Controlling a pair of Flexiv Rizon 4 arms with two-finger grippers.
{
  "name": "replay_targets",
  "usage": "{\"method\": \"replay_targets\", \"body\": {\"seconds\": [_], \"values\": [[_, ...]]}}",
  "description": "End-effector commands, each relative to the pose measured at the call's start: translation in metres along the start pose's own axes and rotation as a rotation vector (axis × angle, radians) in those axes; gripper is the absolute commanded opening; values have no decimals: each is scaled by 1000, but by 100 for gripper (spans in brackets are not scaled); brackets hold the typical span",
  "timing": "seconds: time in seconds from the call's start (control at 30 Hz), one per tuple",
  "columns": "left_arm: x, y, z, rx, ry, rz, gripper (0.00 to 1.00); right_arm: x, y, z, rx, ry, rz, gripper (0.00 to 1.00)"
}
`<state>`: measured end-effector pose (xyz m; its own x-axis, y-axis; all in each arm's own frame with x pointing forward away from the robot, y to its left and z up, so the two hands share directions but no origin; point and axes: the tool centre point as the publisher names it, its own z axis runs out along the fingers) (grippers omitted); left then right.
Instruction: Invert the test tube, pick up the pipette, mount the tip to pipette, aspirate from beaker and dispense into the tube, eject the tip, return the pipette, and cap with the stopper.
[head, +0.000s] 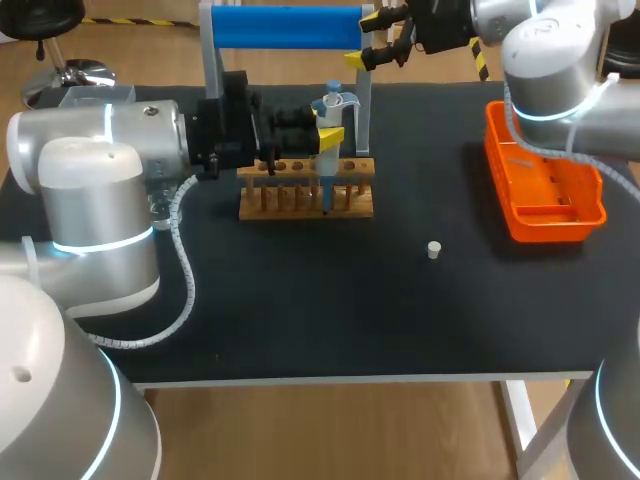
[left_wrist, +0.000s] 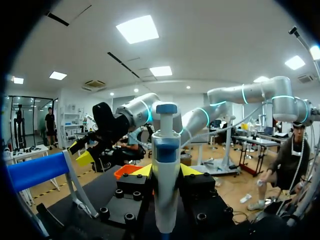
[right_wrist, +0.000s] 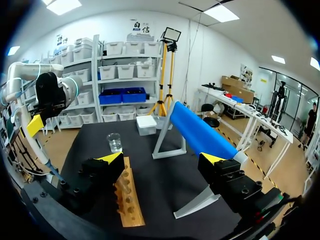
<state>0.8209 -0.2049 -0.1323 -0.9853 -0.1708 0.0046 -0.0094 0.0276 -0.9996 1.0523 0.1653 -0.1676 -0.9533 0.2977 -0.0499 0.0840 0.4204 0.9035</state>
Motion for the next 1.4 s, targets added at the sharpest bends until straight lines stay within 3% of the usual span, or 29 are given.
{"method": "replay_targets", "body": {"seconds": [0.03, 0.9, 1.17, 1.4], "values": [[1, 0, 0, 1, -4, 1, 0, 1, 0, -1, 1, -2, 0, 100], [1, 0, 0, 1, -4, 1, 0, 1, 0, -1, 1, -2, 0, 100], [-25, 16, -38, -73, -88, -22, 0, 1, 0, -1, 1, -2, 0, 100], [-60, 21, -80, -126, -195, -37, 0, 1, 0, -1, 1, -2, 0, 100]]}}
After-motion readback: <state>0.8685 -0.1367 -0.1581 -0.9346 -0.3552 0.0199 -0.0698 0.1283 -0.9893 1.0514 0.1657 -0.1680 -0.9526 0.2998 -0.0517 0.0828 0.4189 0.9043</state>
